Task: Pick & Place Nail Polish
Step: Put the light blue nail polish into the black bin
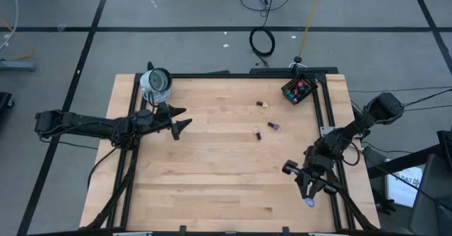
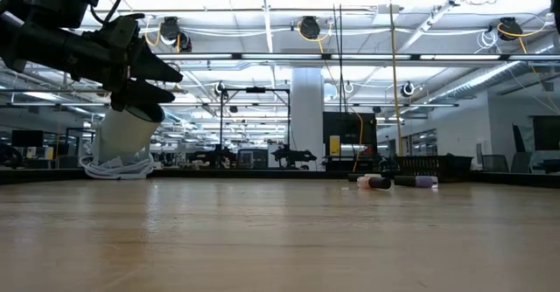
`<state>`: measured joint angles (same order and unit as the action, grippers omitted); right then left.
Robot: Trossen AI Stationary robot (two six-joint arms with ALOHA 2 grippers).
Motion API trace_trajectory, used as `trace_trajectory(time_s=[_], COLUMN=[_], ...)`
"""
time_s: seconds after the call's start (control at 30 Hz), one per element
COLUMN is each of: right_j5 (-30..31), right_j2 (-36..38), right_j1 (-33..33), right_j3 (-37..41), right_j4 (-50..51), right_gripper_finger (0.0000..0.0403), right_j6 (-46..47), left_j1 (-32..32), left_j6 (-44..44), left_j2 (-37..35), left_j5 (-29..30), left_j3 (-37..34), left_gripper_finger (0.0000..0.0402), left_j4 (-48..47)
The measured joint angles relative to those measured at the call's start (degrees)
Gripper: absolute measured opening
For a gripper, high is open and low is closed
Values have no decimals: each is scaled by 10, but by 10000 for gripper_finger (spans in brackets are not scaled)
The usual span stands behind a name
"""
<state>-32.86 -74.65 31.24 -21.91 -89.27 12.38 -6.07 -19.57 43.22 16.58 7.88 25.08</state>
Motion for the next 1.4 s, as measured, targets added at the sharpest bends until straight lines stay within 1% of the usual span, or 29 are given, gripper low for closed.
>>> trace_trajectory(time_s=[0.13,0.33,1.4], right_j5=[0,0,0], right_j2=[0,0,0], right_j1=[0,0,0], right_j3=[0,-1,-1], right_j4=[4,14,13], right_gripper_finger=[49,49,49], right_j6=[-2,-12,-15], left_j1=[0,0,0], left_j6=[0,0,-2], left_j2=[0,0,0], left_j5=[0,0,0], left_j3=[0,0,0], left_gripper_finger=[303,297,296], left_j4=[0,0,0])
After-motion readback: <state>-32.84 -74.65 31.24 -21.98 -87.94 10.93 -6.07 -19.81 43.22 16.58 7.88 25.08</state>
